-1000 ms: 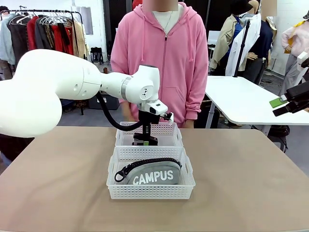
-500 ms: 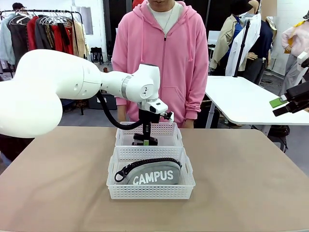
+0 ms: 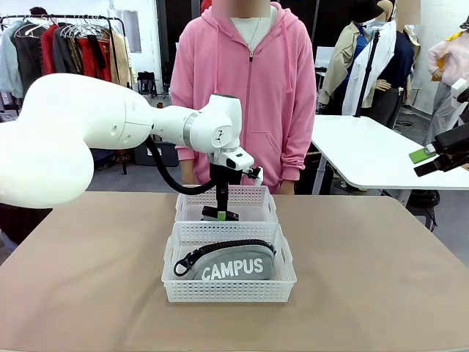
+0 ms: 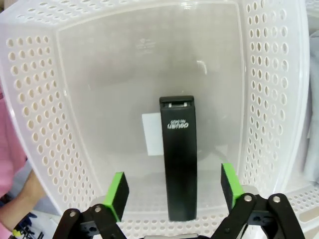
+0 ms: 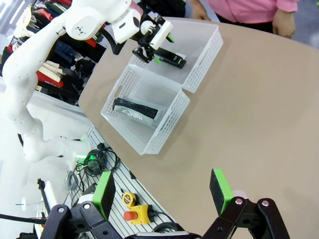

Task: Distribute items into two baskets.
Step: Place the picked Stapler into the Organizing basket as instructed by the person.

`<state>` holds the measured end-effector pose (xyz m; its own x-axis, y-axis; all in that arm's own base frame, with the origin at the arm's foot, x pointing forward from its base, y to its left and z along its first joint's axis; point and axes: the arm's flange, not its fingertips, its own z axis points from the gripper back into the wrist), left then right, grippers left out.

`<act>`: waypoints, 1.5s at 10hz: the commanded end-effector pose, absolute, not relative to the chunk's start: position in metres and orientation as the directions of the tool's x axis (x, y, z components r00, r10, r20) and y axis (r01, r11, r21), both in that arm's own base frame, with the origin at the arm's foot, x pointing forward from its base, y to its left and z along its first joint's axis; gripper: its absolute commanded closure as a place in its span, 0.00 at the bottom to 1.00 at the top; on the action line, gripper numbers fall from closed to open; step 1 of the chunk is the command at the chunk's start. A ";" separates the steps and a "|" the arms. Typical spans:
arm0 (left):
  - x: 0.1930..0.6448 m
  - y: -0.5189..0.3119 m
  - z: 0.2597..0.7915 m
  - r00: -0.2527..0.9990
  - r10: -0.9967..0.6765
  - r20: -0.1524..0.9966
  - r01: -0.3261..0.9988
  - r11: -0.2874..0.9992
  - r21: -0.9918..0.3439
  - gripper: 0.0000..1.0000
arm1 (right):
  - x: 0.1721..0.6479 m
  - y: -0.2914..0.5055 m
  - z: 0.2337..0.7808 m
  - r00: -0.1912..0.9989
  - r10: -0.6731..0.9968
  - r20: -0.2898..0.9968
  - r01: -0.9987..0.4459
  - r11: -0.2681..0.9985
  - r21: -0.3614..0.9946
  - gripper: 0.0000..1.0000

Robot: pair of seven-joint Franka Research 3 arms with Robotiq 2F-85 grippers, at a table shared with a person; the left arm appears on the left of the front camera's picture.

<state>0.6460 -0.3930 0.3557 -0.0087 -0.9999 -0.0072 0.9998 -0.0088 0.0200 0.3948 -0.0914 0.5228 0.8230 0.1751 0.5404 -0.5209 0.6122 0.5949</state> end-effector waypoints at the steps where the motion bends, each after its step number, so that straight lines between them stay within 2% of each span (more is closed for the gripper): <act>1: 0.640 -0.380 0.376 0.010 -1.000 0.007 1.000 0.010 0.029 0.00 | 0.394 -0.090 0.524 0.824 0.169 0.541 -0.520 0.606 0.602 0.00; 5: 0.631 -0.371 0.398 0.017 -1.000 0.009 0.999 0.018 0.044 0.00 | 0.394 -0.090 0.524 0.824 0.169 0.541 -0.520 0.606 0.602 0.00; 7: 0.644 -0.378 0.399 0.007 -1.000 0.000 0.998 0.007 0.064 0.00 | 0.394 -0.090 0.524 0.824 0.169 0.541 -0.520 0.606 0.602 0.00; 15: 0.644 -0.378 0.399 0.007 -1.000 0.000 0.998 0.007 0.064 0.00 | 0.394 -0.090 0.524 0.824 0.169 0.541 -0.520 0.606 0.602 0.00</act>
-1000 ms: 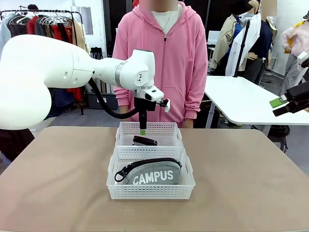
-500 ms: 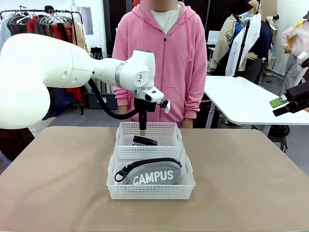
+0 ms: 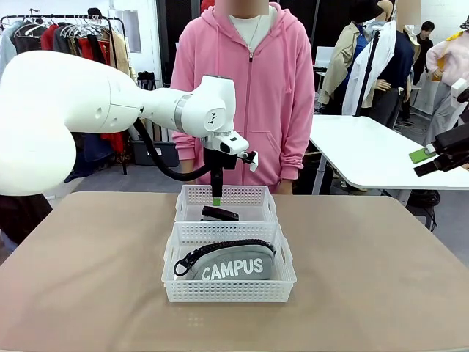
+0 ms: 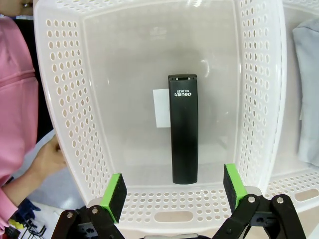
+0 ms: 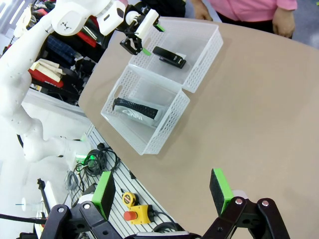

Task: Distribute items into two baskets.
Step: Place the picked Stapler into the Organizing basket as instructed by the person.

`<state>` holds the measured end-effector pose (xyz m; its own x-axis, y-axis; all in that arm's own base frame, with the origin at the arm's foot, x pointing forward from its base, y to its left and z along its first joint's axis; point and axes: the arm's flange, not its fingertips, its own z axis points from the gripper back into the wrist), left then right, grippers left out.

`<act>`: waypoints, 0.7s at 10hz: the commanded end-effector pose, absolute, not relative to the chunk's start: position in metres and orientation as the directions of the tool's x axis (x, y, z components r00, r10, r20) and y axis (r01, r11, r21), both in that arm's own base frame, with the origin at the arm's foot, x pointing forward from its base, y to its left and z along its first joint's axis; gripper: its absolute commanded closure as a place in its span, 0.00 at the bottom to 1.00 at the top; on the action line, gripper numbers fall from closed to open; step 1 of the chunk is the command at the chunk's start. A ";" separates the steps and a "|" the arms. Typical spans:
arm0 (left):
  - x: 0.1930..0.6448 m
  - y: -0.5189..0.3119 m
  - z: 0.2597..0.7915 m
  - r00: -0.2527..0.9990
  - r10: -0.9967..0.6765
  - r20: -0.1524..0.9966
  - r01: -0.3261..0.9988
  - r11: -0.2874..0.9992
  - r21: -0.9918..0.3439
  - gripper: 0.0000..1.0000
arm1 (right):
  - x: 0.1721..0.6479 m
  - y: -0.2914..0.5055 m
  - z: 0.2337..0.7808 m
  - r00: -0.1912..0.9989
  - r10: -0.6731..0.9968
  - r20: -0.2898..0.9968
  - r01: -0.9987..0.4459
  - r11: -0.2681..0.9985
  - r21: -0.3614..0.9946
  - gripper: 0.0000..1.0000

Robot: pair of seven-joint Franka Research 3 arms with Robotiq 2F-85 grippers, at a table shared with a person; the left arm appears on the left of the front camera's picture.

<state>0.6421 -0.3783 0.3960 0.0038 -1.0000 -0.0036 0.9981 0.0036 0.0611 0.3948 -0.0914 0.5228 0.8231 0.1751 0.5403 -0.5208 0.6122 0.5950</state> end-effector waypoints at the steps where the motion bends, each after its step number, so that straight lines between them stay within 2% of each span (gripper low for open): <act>1: 0.644 -0.378 0.399 0.007 -1.000 0.000 0.998 0.007 0.064 0.00 | 0.394 -0.090 0.524 0.824 0.169 0.541 -0.520 0.606 0.602 0.00; 6: 0.639 -0.366 0.404 0.010 -1.000 -0.011 0.999 0.009 0.042 0.00 | 0.394 -0.090 0.524 0.824 0.169 0.541 -0.520 0.606 0.602 0.00; 7: 0.633 -0.349 0.415 0.052 -0.999 -0.002 0.998 0.052 0.032 0.00 | 0.394 -0.090 0.524 0.824 0.169 0.541 -0.520 0.606 0.602 0.00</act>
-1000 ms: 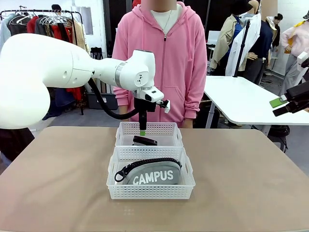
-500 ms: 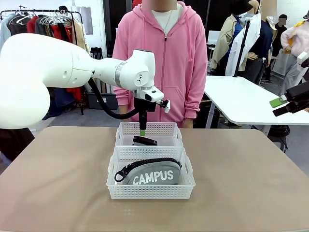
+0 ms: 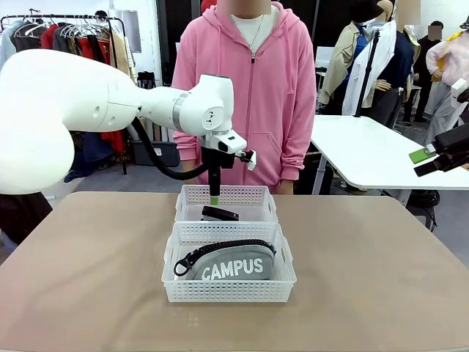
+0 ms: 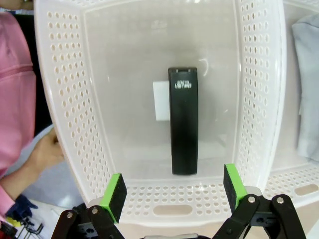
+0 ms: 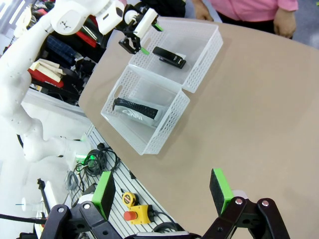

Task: Distribute items into two baskets.
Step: Place the picked Stapler into the Organizing basket as instructed by the person.

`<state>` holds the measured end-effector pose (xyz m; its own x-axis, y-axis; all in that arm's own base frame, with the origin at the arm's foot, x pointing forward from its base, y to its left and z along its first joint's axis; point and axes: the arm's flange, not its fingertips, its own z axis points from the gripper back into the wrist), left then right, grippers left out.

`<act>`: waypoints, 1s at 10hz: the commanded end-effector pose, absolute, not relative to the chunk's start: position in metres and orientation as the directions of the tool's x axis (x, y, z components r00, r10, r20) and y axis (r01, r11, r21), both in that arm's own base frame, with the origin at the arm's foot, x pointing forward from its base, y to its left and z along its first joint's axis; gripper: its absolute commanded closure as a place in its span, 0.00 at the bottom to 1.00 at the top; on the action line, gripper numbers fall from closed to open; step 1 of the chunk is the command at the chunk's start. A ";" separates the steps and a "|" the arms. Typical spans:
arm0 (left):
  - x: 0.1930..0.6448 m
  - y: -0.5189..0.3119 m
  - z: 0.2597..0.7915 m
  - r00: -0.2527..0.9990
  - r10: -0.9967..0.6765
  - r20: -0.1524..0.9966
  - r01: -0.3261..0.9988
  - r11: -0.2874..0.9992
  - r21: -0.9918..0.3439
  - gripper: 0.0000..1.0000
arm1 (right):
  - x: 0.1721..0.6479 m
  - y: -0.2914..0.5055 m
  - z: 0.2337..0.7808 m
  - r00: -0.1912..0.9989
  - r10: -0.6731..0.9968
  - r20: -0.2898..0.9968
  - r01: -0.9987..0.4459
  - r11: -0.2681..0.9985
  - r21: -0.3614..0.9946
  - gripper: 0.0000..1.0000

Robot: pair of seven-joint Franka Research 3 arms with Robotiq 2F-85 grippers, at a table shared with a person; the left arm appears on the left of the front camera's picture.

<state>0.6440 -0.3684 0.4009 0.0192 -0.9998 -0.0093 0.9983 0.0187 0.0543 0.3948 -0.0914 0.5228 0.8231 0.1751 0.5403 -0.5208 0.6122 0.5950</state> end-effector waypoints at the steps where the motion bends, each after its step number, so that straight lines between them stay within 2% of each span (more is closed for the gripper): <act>1: 0.629 -0.327 0.429 0.090 -0.995 0.038 0.996 0.090 0.013 0.00 | 0.394 -0.090 0.524 0.824 0.169 0.541 -0.520 0.606 0.602 0.00; 6: 0.604 -0.173 0.496 0.351 -0.890 0.291 0.935 0.352 -0.048 0.00 | 0.394 -0.090 0.524 0.824 0.169 0.541 -0.520 0.606 0.602 0.00; 10: 0.584 -0.071 0.537 0.498 -0.751 0.435 0.865 0.464 -0.189 0.00 | 0.394 -0.090 0.524 0.824 0.169 0.541 -0.520 0.606 0.602 0.00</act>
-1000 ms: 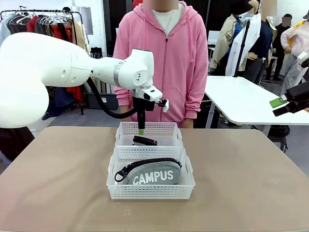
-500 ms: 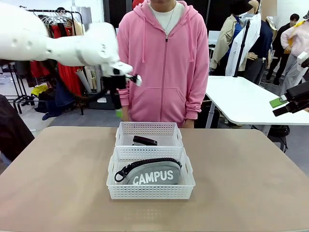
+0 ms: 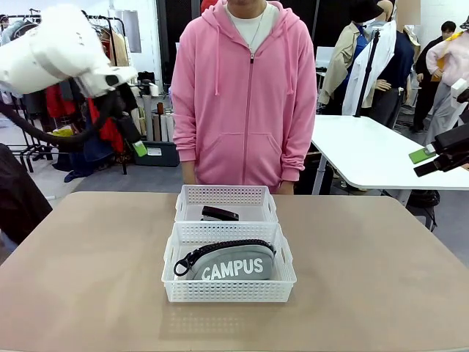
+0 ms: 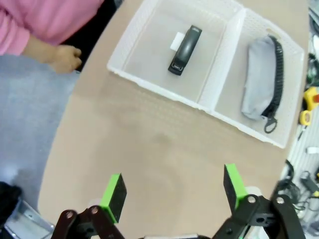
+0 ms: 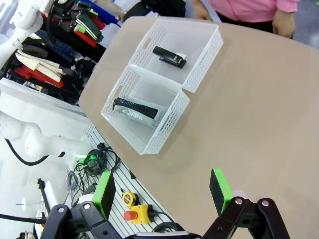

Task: Distribute items into two baskets.
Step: Place the picked Stapler into the Organizing basket as instructed by the person.

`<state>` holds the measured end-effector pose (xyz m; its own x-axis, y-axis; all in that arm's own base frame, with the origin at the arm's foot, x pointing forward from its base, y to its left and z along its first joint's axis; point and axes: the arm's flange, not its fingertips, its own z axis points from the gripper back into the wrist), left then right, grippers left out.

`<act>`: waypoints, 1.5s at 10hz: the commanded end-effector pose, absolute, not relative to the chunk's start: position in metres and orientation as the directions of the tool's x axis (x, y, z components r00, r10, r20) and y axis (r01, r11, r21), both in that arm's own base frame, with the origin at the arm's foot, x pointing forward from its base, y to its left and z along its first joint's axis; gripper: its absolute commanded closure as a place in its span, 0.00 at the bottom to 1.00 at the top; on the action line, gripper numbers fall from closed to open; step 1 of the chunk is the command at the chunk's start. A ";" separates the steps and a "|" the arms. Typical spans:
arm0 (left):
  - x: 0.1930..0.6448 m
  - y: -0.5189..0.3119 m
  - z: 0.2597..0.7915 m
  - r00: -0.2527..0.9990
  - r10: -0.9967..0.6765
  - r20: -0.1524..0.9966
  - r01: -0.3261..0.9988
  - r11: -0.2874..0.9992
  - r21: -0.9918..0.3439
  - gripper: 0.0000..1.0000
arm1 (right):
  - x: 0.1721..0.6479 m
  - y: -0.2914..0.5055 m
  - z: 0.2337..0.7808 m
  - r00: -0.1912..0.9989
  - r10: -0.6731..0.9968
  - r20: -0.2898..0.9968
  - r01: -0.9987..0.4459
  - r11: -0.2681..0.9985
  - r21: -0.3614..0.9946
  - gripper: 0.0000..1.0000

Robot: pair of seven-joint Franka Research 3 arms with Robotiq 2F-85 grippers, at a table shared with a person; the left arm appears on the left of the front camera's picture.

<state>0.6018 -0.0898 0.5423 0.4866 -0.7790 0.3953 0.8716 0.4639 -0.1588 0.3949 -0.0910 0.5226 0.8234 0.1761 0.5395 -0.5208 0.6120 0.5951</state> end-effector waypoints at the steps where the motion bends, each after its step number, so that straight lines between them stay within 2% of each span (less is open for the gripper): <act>1: 0.578 -0.045 0.536 0.522 -0.713 0.467 0.851 0.472 -0.230 0.00 | 0.394 -0.090 0.524 0.824 0.169 0.541 -0.520 0.606 0.602 0.00; 4: 0.552 0.019 0.535 0.553 -0.595 0.583 0.827 0.476 -0.298 0.00 | 0.394 -0.090 0.524 0.824 0.169 0.541 -0.520 0.606 0.602 0.00; 5: 0.539 0.033 0.535 0.529 -0.535 0.659 0.841 0.437 -0.321 0.00 | 0.394 -0.090 0.524 0.824 0.169 0.541 -0.520 0.606 0.602 0.00; 7: 0.519 0.046 0.538 0.536 -0.421 0.732 0.833 0.407 -0.376 0.00 | 0.394 -0.090 0.524 0.824 0.169 0.541 -0.520 0.606 0.602 0.00; 10: 0.501 0.048 0.529 0.596 -0.398 0.697 0.793 0.426 -0.436 0.00 | 0.394 -0.090 0.524 0.824 0.169 0.541 -0.520 0.606 0.602 0.00; 15: 0.488 0.039 0.510 0.591 -0.389 0.707 0.797 0.420 -0.435 0.00 | 0.394 -0.090 0.524 0.824 0.169 0.541 -0.520 0.606 0.602 0.00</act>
